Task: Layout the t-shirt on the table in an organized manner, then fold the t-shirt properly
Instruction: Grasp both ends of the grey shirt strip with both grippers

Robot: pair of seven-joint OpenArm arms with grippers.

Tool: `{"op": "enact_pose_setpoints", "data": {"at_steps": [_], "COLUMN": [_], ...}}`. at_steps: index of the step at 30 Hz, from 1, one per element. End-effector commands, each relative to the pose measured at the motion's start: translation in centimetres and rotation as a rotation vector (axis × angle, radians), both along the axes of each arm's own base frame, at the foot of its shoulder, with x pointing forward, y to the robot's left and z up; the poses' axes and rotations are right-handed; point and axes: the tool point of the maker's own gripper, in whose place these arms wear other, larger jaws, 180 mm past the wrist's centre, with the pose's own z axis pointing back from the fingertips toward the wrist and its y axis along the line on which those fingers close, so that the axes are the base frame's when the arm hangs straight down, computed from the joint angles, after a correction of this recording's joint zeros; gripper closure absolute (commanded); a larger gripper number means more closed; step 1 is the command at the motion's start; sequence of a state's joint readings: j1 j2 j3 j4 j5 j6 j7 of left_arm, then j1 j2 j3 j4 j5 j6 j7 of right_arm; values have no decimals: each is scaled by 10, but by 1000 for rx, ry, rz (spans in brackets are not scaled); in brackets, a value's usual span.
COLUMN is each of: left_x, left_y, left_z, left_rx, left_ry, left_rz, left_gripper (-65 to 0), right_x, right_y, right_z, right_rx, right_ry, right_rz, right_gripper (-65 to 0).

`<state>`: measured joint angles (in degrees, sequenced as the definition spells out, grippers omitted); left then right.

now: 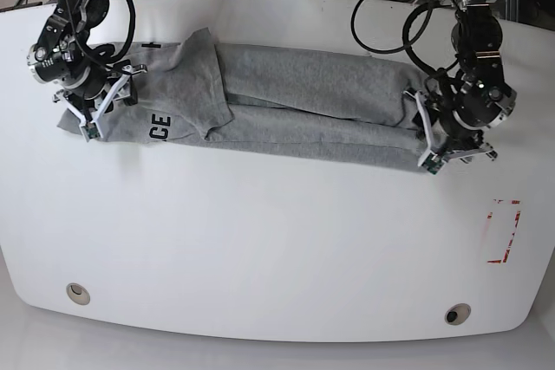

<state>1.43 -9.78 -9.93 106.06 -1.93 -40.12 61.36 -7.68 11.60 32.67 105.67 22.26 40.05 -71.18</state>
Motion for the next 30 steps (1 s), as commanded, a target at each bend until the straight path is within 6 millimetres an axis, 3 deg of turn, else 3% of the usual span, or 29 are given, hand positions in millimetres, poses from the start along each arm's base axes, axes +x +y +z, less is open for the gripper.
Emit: {"op": "enact_pose_setpoints", "data": {"at_steps": [1,4,10,17,22,30], "left_x": [5,8,15,12,9,14], "left_y": [11,19,26,46,63,67], "left_z": [12,18,28,13,-8,-28], "left_rx": [-14,-65,-193,-357,-433,-575], "left_ry": [-44,-68,-102,-50,12,83], "left_rz": [54,104,150,259,314,344], "left_gripper": [-347,-410,-419,-421,-421,-421], "right_x": [6,3,2,1,1,1], "right_y": [-5,-5,-5,-4,-4,-4], "right_z": [10,8,8,6,6,6], "right_rx": [-14,-16,-16,-13,-13,-11], "right_ry": [-39,-32,-29,-26,-26,-24], "right_rz": [1,2,4,3,3,3], "right_gripper": [-295,-295,-293,-293,-293,-293]}}
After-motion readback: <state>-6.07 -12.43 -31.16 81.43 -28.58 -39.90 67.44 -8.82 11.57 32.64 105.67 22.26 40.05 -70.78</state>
